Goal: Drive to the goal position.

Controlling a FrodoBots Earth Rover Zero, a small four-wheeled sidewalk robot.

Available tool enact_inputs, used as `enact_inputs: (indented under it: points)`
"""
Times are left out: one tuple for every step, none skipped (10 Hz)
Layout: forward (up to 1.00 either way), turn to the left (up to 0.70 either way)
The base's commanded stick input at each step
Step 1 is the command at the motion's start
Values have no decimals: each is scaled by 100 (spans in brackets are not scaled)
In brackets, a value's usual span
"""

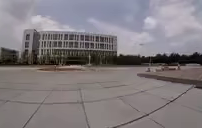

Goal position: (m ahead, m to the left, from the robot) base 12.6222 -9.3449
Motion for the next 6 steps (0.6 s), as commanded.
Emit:
enact_inputs:
  points:
    - [50,-2]
    - [50,-2]
    - [50,-2]
    - [50,-2]
    - [50,-2]
    - [50,-2]
